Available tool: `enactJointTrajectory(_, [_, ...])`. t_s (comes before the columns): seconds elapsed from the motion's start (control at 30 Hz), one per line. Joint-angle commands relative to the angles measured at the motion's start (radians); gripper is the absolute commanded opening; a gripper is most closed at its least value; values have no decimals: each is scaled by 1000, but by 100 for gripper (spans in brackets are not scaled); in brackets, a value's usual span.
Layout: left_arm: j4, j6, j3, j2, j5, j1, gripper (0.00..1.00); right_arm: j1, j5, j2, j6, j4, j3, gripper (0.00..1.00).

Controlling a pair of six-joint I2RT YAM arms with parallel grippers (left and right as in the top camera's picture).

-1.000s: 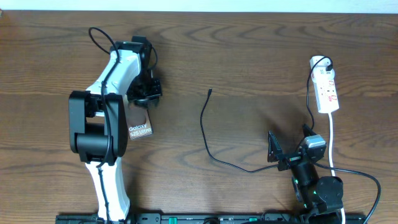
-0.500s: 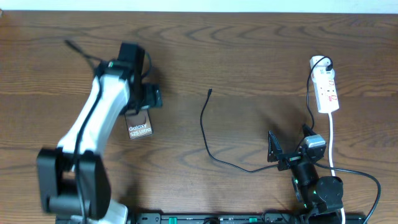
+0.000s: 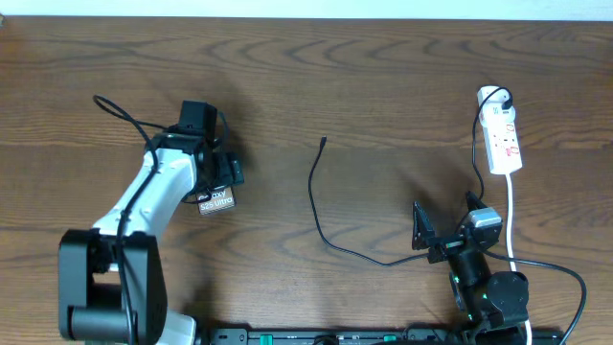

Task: Plug charger to phone and switch on socket
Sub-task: 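Lift the phone with the left gripper and pull it toward the robot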

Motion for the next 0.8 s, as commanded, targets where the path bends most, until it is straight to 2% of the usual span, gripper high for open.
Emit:
enactJointTrajectory(0.0, [4,-41,-2,60,-30,8,94,5,-6,-4,9,-2,-3,99])
enactJointTrajectory(0.17, [16,-42,-2,129,-26,8,94,5,-6,-4,9,-2,-3,99])
enactJointTrajectory(0.5, [39,-18,-39,140,-25,8,94,5,-6,-4,8,-2,-3,99])
enactJointTrajectory(0.77, [60,-12,-108,140,52,8,94,5,-6,-4,9,-2,-3,99])
